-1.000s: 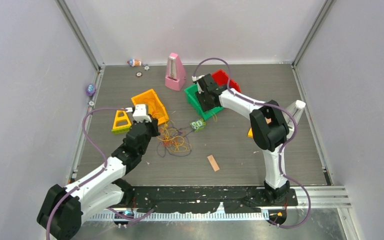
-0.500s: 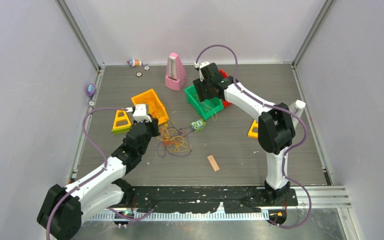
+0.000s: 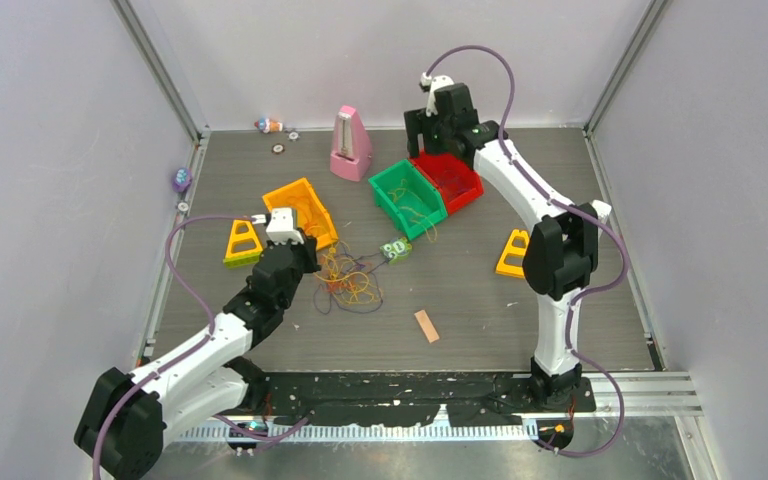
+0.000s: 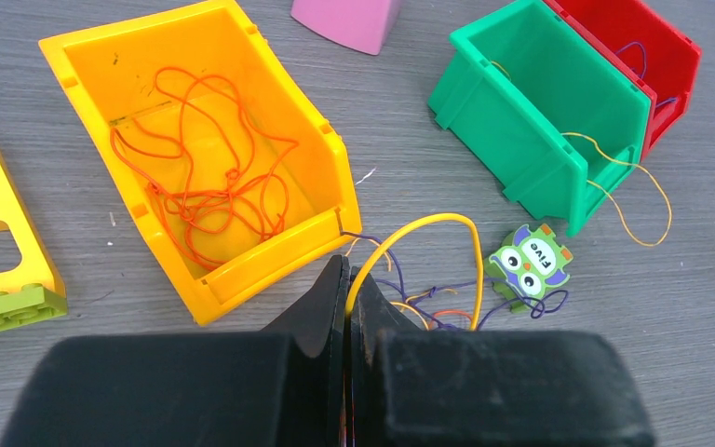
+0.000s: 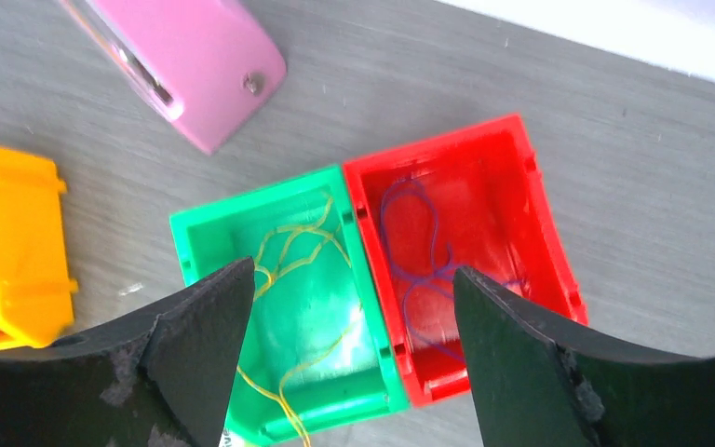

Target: Untangle the cables

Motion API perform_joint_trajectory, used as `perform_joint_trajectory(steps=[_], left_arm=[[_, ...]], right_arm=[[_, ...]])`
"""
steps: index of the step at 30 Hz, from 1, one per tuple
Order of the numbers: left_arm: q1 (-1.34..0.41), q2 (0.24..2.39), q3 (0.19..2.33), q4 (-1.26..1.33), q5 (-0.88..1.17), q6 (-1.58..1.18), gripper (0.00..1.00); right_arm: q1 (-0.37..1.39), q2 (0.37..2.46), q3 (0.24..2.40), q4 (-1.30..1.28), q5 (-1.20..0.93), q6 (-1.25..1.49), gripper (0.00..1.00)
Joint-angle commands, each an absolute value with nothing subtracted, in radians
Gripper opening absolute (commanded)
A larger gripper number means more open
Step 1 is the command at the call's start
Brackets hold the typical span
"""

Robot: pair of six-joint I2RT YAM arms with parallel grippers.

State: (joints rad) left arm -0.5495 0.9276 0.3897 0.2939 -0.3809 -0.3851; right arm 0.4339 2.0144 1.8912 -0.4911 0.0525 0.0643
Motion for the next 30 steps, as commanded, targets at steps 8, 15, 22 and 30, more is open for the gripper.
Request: perform_joint_trajectory(steps=[8, 15, 22, 30], left_arm=[[-0.552, 0.93, 0.43, 0.307, -0.375, -0.378, 0.0], [-0.553, 0.942, 0.437, 0.308, -0.357, -0.384, 0.0], [-0.554, 0.942, 0.438, 0.308, -0.345, -0.389, 0.0], [-0.554, 0.952, 0.44, 0.311, -0.333, -0.393, 0.0]], right_arm=[[0.43, 2.054, 1.979, -0.509, -0.083, 0.087, 0.77], [0.434, 1.781, 1.555, -0.4, -0.102, 0.08, 0.77], [0.478, 1.615, 1.224, -0.272, -0.121, 0.112, 0.76], [0.537, 1.631, 1.05, -0.155, -0.139, 0.168, 0.75]])
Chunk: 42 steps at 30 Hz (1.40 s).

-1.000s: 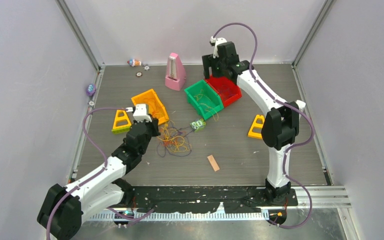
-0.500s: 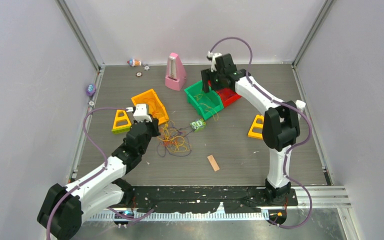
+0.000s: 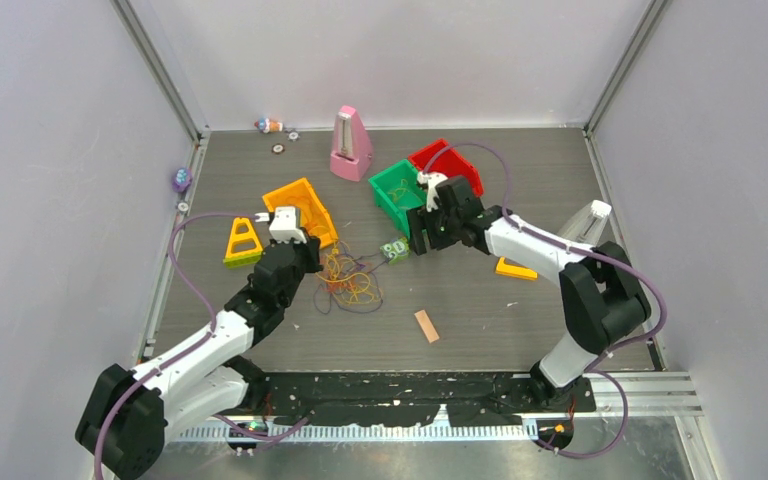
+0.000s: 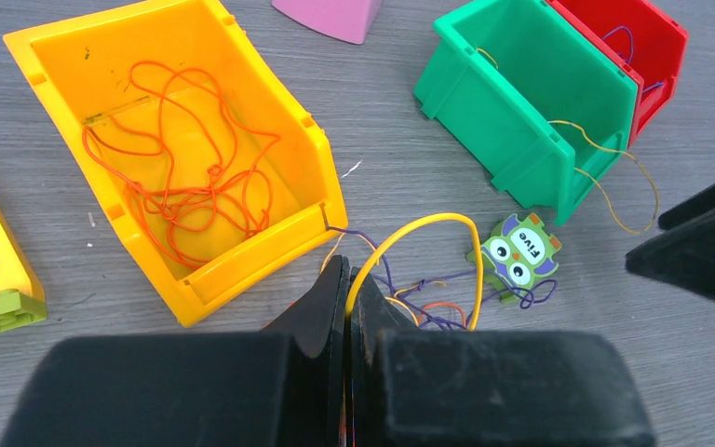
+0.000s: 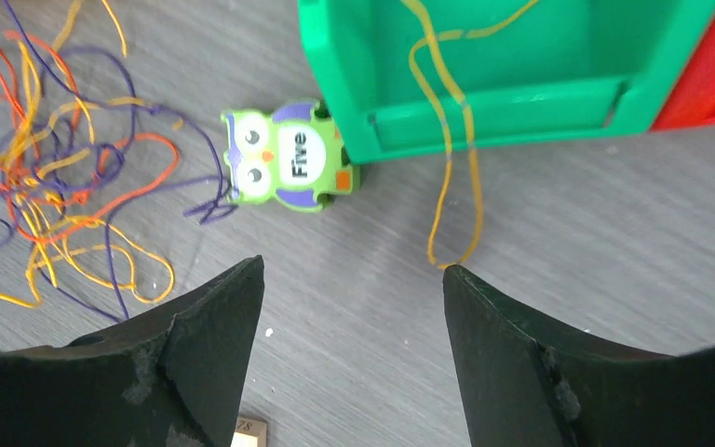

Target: Untangle the cables

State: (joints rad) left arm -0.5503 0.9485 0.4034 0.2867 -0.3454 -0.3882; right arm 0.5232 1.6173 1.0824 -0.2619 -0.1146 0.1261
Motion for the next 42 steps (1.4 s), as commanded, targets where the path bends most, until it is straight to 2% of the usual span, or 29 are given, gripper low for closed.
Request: perform_joint_trajectory(steps=[1, 9, 15, 20, 24, 30, 36, 38, 42], left_arm=[[-0.554, 0.952, 0.44, 0.311, -0.333, -0.394, 0.0], [-0.554, 0.946, 0.437, 0.31, -0.343, -0.389, 0.0], [-0.554, 0.949, 0.436, 0.314, -0.342, -0.384, 0.0], [-0.553, 0.956, 0.439, 0.314, -0.337, -0.378, 0.0], [-0.554, 0.949, 0.429, 0.355, -0.285, -0.364, 0.0], [-0.554, 0.975, 0.403, 0.496, -0.049, -0.341, 0.0], [-0.582, 1.039, 0.44, 0.547, 0.157, -0.317, 0.0], [-0.596, 1.05, 0.446, 0.55, 0.179, -0.301, 0.0], [-0.617, 1.078, 0.465, 0.551, 0.224, -0.278, 0.0]], right_arm=[[0.538, 1.639, 1.051, -0.139, -0.145, 0.174, 0.75], [0.551, 1.805, 1.197, -0.112, -0.151, 0.182, 0.75], [0.553, 1.936, 1.41, -0.12, -0.16, 0.185, 0.75], [0.554, 1.963, 1.493, -0.169, -0.174, 0.168, 0.75], [0.554, 1.857, 1.409, -0.154, -0.212, 0.152, 0.76], [0.554, 1.616, 1.139, -0.038, -0.255, 0.13, 0.77], [0.554, 1.402, 0.721, 0.344, -0.283, 0.171, 0.78], [0.554, 1.371, 0.634, 0.514, -0.304, 0.189, 0.78], [0.559, 1.326, 0.519, 0.678, -0.322, 0.2, 0.78]])
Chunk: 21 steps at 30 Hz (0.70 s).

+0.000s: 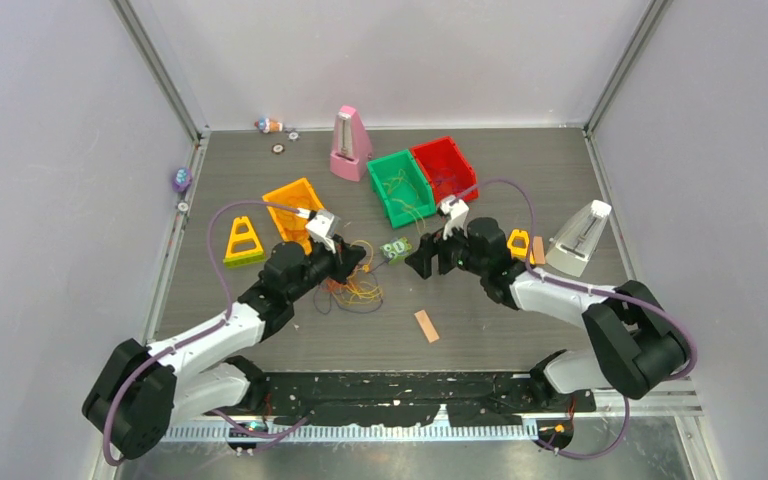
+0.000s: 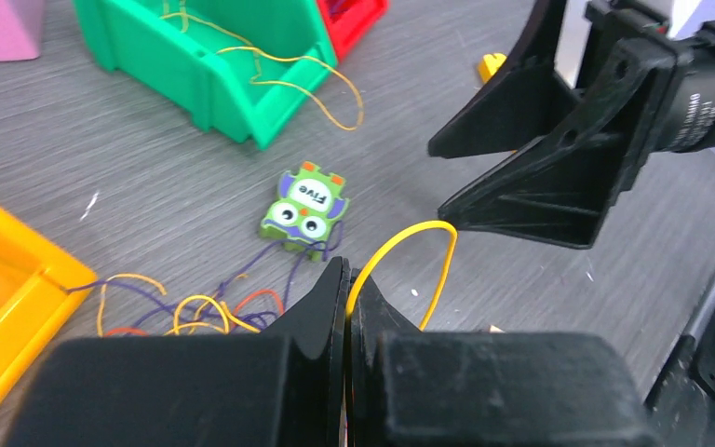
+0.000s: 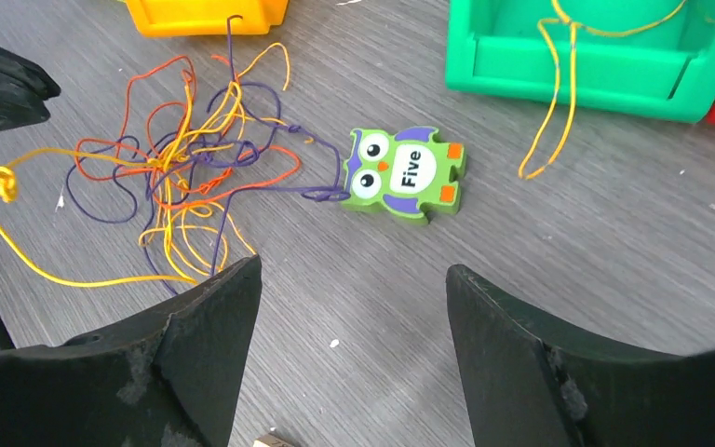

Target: Untangle the cables

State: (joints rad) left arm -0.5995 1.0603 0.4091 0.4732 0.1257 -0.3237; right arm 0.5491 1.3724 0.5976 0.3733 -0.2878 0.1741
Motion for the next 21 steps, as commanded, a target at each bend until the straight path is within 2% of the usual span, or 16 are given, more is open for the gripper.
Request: perform_joint_trajectory(steps=[1, 13, 21], left_arm=[[-0.623, 1.086, 0.471, 0.55, 0.227, -0.273, 0.0], [-0.641, 1.137, 0.533, 0.438, 0.156, -0.239, 0.0], [-0.641, 1.144, 0.536, 0.466, 0.25, -0.244, 0.0]], right_arm=[[0.562, 1.308, 0.489, 0.699, -0.332, 0.203, 0.78], [0.614, 1.291, 0.391, 0.985, -0.454, 0.192, 0.79], [0.638, 1.343, 0.415, 1.074, -0.6, 0.236, 0.77]])
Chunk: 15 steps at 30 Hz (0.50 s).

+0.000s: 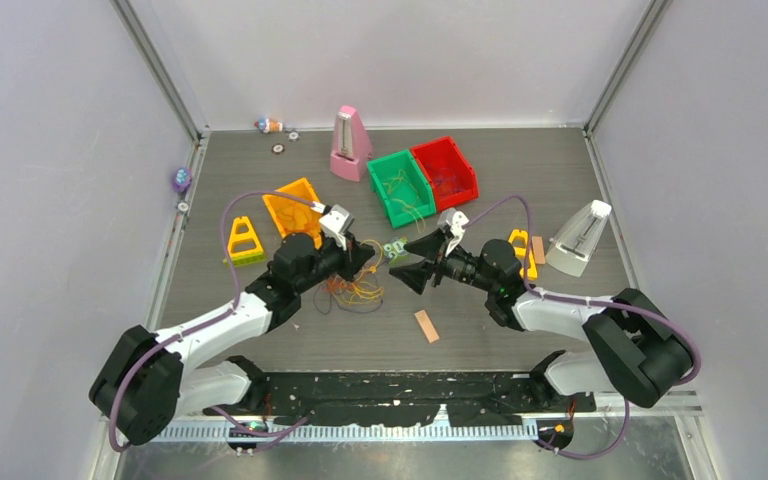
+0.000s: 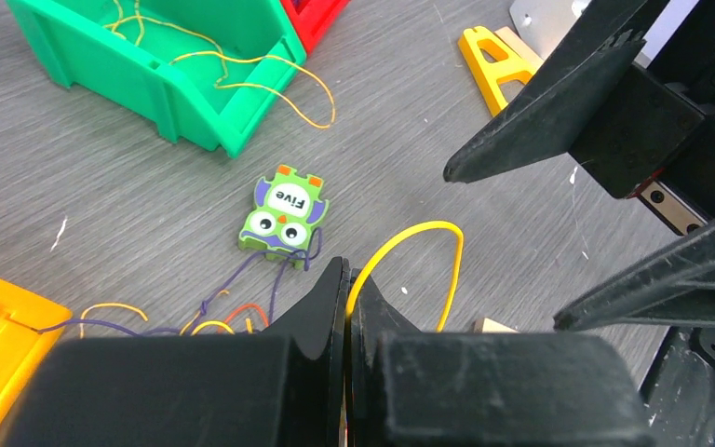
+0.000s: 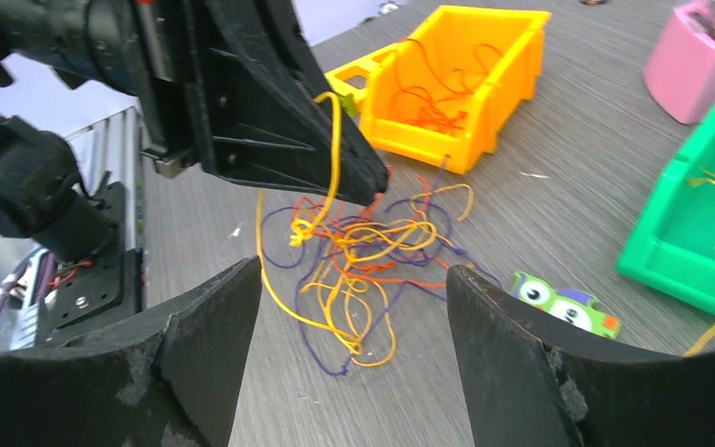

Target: Untangle the cables

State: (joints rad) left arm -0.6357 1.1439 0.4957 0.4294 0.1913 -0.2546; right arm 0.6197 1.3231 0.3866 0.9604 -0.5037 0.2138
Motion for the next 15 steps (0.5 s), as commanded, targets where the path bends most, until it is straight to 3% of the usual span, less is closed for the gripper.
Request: perform_joint_trajectory(steps=[1, 15], left_arm=[[-0.643, 1.143, 0.534, 0.473, 0.257, -0.244, 0.0], [-0.647, 1.083, 0.442, 0.65, 0.307, -0.298, 0.0]], right_arm=[[0.646, 1.358, 0.426, 1.073, -0.616, 0.239, 0.77], [0.793, 1.527, 0.557, 0.981, -0.595, 0.168, 0.82]])
